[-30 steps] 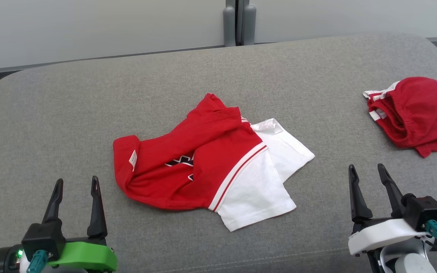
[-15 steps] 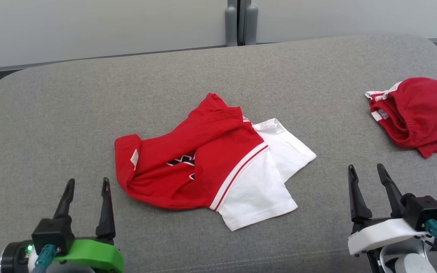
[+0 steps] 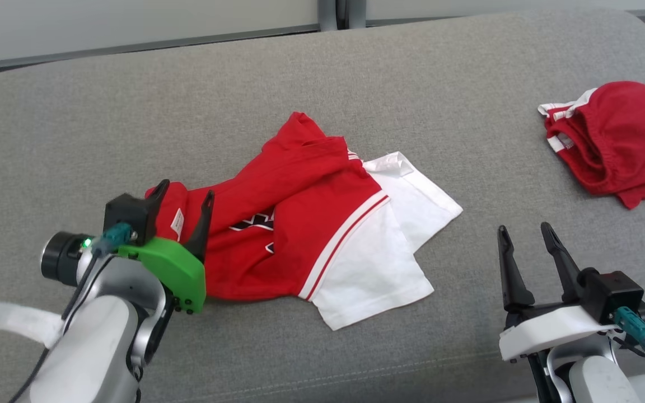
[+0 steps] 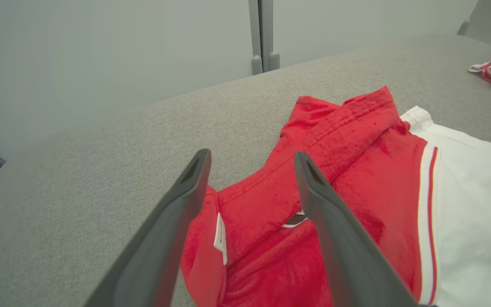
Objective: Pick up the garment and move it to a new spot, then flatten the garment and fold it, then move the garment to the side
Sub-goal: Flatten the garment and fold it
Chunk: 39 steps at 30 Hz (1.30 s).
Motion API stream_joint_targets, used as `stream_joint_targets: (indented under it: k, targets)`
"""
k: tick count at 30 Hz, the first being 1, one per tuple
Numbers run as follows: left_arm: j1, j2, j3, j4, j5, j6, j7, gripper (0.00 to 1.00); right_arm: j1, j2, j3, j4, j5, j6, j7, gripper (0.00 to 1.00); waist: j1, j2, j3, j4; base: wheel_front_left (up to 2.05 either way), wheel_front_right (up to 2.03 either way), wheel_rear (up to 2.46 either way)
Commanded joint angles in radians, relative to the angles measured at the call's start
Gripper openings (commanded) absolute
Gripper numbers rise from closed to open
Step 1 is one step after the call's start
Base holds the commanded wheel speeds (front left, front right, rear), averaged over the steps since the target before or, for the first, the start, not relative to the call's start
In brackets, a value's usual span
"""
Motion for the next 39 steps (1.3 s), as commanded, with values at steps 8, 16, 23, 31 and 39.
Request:
stream_joint_targets:
  k: [8, 16, 23, 31, 39]
  targets:
    - [-0.22, -0.029, 0.008, 0.342, -0.068, -0.082, 0.108, 1.0, -0.062, -0.001, 0.034, 0.029, 0.026, 0.0, -0.029, 1.0, 0.0, -0.0001, 0.118, -0.09, 0.0, 0.0, 0.0]
    - [-0.321, -0.026, 0.022, 0.523, -0.081, -0.09, 0.132, 1.0, -0.081, -0.001, 0.031, 0.048, 0.039, 0.0, -0.042, 1.0, 0.0, -0.0001, 0.153, -0.106, 0.0, 0.0, 0.0]
    - [-0.366, -0.038, 0.019, 0.598, -0.074, -0.081, 0.1, 0.0, -0.092, -0.001, 0.022, 0.058, 0.042, 0.0, -0.048, 1.0, 0.0, -0.0001, 0.159, -0.084, 0.0, 0.0, 0.0]
    - [-0.345, -0.05, 0.053, 0.574, -0.093, -0.044, -0.041, 0.0, -0.082, -0.001, 0.003, 0.059, 0.044, 0.0, -0.047, 1.0, 0.0, -0.0001, 0.149, -0.04, 0.0, 0.0, 0.0]
    - [-0.167, -0.052, 0.182, 0.46, -0.204, 0.013, -0.198, 0.0, -0.07, -0.001, -0.018, 0.042, 0.043, 0.0, -0.048, 1.0, 0.0, -0.0001, 0.144, 0.001, 0.0, 0.0, 0.0]
